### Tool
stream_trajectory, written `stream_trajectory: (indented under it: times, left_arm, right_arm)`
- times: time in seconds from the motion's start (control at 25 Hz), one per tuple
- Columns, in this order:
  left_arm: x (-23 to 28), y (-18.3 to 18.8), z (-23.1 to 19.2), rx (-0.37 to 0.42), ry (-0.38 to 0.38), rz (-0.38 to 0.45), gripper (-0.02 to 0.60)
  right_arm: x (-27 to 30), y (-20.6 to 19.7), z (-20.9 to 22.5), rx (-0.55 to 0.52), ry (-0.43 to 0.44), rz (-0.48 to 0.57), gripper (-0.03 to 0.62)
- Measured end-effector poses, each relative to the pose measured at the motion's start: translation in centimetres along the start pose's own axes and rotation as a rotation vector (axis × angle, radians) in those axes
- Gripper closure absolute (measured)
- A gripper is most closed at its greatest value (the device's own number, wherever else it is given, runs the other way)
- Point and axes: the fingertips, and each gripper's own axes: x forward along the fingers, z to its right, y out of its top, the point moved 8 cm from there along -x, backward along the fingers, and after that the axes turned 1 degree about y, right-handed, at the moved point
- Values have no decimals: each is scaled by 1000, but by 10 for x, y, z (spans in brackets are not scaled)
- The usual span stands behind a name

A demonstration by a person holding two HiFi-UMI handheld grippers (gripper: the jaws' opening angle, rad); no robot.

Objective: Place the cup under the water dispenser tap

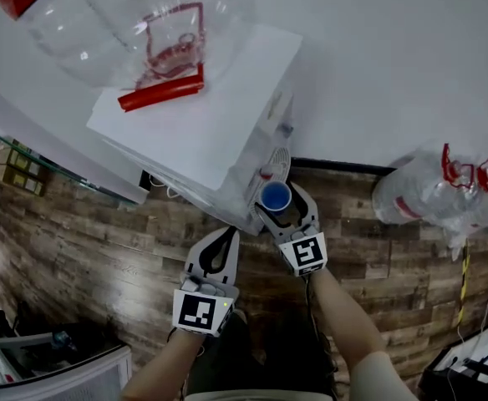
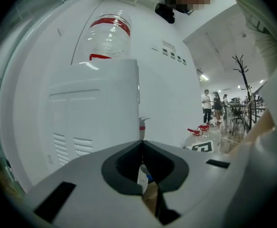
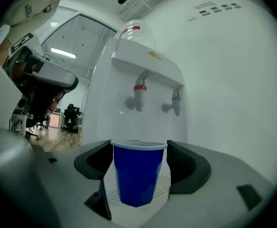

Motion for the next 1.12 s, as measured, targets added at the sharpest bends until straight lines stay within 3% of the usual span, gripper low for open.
stream_trajectory:
  times: [0.36, 0.6, 0.84, 1.12]
  left_arm:
    - [16, -25, -5, 5, -3, -15, 575]
    - [17, -26, -5, 2, -21, -50, 575]
    - [18, -18, -4, -19, -30, -74, 575]
    - [13, -9, -10, -31, -37, -137, 575]
  right_arm:
    - [26, -43, 1, 32, 47, 23, 235]
    - [34, -48, -3, 52, 51, 9, 226]
    - [29, -57, 5, 162, 46, -59, 141]
    - [20, -39, 9, 177, 60, -128, 117]
